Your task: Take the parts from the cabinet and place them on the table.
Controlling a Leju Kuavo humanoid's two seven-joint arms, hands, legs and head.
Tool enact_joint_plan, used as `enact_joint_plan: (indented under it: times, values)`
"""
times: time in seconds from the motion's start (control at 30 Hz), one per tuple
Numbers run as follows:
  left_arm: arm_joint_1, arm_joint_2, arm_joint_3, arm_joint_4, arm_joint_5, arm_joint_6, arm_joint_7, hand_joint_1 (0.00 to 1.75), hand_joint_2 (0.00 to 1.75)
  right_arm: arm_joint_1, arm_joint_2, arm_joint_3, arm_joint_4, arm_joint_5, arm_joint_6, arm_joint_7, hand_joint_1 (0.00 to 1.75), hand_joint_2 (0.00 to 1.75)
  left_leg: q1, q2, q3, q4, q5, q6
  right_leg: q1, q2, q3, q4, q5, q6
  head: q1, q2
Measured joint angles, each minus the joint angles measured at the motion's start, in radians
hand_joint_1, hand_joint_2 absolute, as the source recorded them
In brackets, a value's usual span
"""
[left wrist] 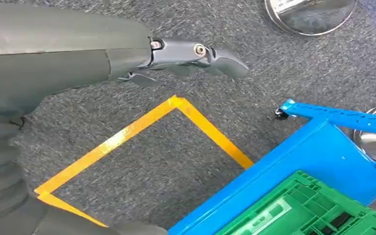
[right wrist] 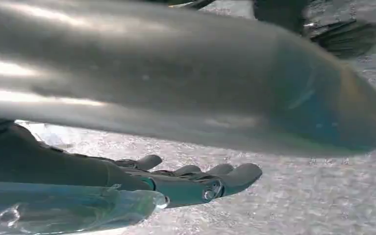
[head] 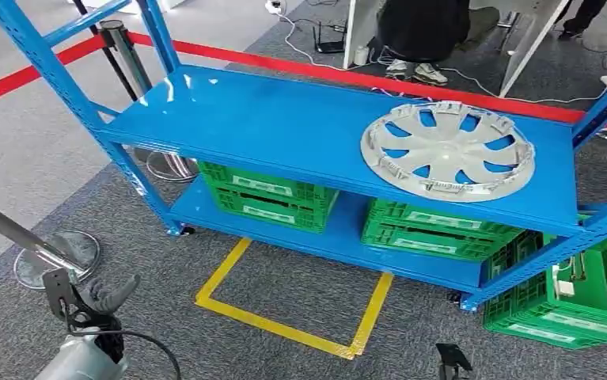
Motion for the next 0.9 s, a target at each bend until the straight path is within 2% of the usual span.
enact_joint_plan:
  times: [0.03,0.1,0.13,0.17,0.2,0.23,0.27,0.3,0.37,0.4,0.5,0.53,0.6,0.67,0.73,0.8,0.83,0.9]
  values:
    - [0.005,0.001,-0.001,-0.009,-0.021,0.026,-0.053,0.00,1.75,0.024,-0.015,-0.006,0.001,-0.021,0.002,-0.098,0.00,0.00,0.000,0.000,0.000,0.000,-0.001,0.001,0.000,-0.001,0.001,0.000,-0.001,0.000,0.000,0.000]
    - [0.025,0.009,-0.001,-0.044,-0.038,0.041,-0.114,0.00,1.75,0.082,-0.051,-0.034,0.000,0.006,0.037,-0.393,0.00,0.00,-0.001,-0.002,0.000,0.000,-0.002,0.002,0.000,-0.004,0.003,0.000,-0.003,0.001,0.000,0.000]
    - [0.038,0.012,0.002,-0.074,-0.037,0.046,-0.131,0.00,1.75,0.115,-0.072,-0.073,-0.027,0.078,0.023,-0.525,0.00,0.00,-0.001,-0.002,0.000,0.000,-0.002,0.002,0.000,-0.005,0.003,0.000,-0.003,0.001,0.000,0.000]
    - [0.054,0.013,0.010,-0.120,-0.038,0.048,-0.127,0.00,1.75,0.147,-0.084,-0.138,-0.080,0.203,-0.007,-0.609,0.00,0.00,0.001,-0.002,-0.001,0.000,-0.002,0.001,0.002,-0.004,0.004,0.000,-0.003,0.001,0.001,0.000]
    - [0.069,0.013,0.018,-0.167,-0.041,0.048,-0.107,0.00,1.75,0.164,-0.091,-0.212,-0.100,0.347,-0.021,-0.632,0.00,0.00,0.003,-0.002,-0.001,0.000,-0.003,0.000,0.004,-0.003,0.003,0.000,-0.002,0.000,0.002,0.000]
    - [0.079,0.013,0.023,-0.211,-0.045,0.047,-0.087,0.00,1.75,0.171,-0.090,-0.322,-0.117,0.546,-0.036,-0.605,0.00,1.75,0.004,-0.001,-0.002,0.000,-0.005,-0.002,0.005,0.002,0.002,-0.001,-0.001,-0.002,0.001,0.000]
    - [0.082,0.012,0.026,-0.243,-0.051,0.047,-0.079,0.00,1.75,0.178,-0.087,-0.443,-0.144,0.701,-0.044,-0.583,0.00,1.75,0.003,0.001,-0.002,0.000,-0.004,-0.002,0.004,0.003,0.001,-0.001,-0.001,-0.001,-0.001,0.000]
    - [0.082,0.010,0.027,-0.275,-0.054,0.048,-0.086,0.00,1.75,0.190,-0.083,-0.614,-0.184,0.848,-0.040,-0.582,0.00,1.75,0.003,0.001,-0.002,0.000,-0.004,-0.001,0.003,0.002,0.001,-0.001,-0.001,-0.001,-0.001,0.000]
    - [0.093,0.003,0.029,-0.328,-0.061,0.048,-0.109,0.00,1.75,0.210,-0.061,-0.849,-0.278,0.982,-0.028,-0.560,0.00,1.75,0.003,0.000,-0.001,0.000,-0.001,0.000,0.004,-0.002,0.002,-0.001,-0.001,-0.001,0.000,0.000]
    - [0.107,-0.002,0.029,-0.369,-0.061,0.046,-0.112,0.00,1.75,0.228,-0.050,-0.960,-0.364,1.076,-0.019,-0.510,0.00,1.75,0.004,-0.001,-0.002,0.000,-0.001,0.000,0.005,-0.003,0.002,-0.001,-0.001,-0.001,0.001,0.000]
    - [0.148,-0.015,0.026,-0.517,-0.061,0.043,-0.093,0.00,1.75,0.296,0.000,-1.220,-0.632,1.358,0.035,-0.368,0.00,1.75,0.005,-0.001,-0.002,0.000,0.000,-0.002,0.006,-0.002,0.001,-0.001,0.000,-0.002,0.000,0.000]
    - [0.158,-0.018,0.023,-0.570,-0.061,0.048,-0.086,0.00,1.75,0.313,0.024,-1.294,-0.712,1.425,0.053,-0.340,0.00,1.75,0.005,-0.001,-0.002,0.000,0.000,-0.002,0.005,-0.002,0.001,-0.001,0.000,-0.002,0.000,0.000]
    - [0.168,-0.024,0.013,-0.643,-0.061,0.049,-0.077,0.00,1.75,0.324,0.060,-1.383,-0.813,1.483,0.089,-0.331,0.00,1.75,0.005,-0.001,-0.002,0.000,0.000,-0.002,0.005,-0.002,0.001,-0.001,0.000,-0.002,0.001,0.000]
    - [0.177,-0.027,0.006,-0.705,-0.061,0.053,-0.073,0.00,1.75,0.328,0.086,-1.462,-0.888,1.480,0.136,-0.358,0.00,1.75,0.005,-0.001,-0.002,0.000,0.000,-0.002,0.005,-0.003,0.002,-0.001,0.000,-0.002,0.001,0.000]
    - [0.188,-0.026,-0.005,-0.723,-0.072,0.053,-0.068,0.00,1.75,0.333,0.095,-1.519,-0.910,1.462,0.185,-0.386,0.00,1.75,0.004,-0.001,-0.001,0.000,0.000,-0.002,0.005,-0.003,0.003,-0.001,0.000,-0.002,0.000,0.000]
    - [0.210,-0.023,-0.017,-0.721,-0.073,0.046,-0.039,0.00,1.75,0.352,0.100,-1.551,-0.909,1.453,0.207,-0.375,0.00,1.75,0.004,-0.001,-0.001,0.000,-0.001,-0.001,0.005,-0.003,0.003,-0.001,-0.001,-0.002,0.001,0.000]
    - [0.222,-0.024,-0.022,-0.719,-0.073,0.041,-0.023,0.00,0.00,0.362,0.100,-1.561,-0.908,1.449,0.213,-0.362,0.00,0.00,0.004,-0.001,-0.002,0.000,-0.001,-0.001,0.005,-0.003,0.002,-0.001,-0.001,-0.002,0.001,0.000]
    - [0.241,-0.022,-0.034,-0.708,-0.073,0.033,0.011,0.00,0.00,0.378,0.100,-1.572,-0.898,1.448,0.226,-0.338,0.00,0.00,0.004,-0.001,-0.002,0.000,-0.001,-0.001,0.005,-0.002,0.002,-0.001,-0.001,-0.002,0.000,0.000]
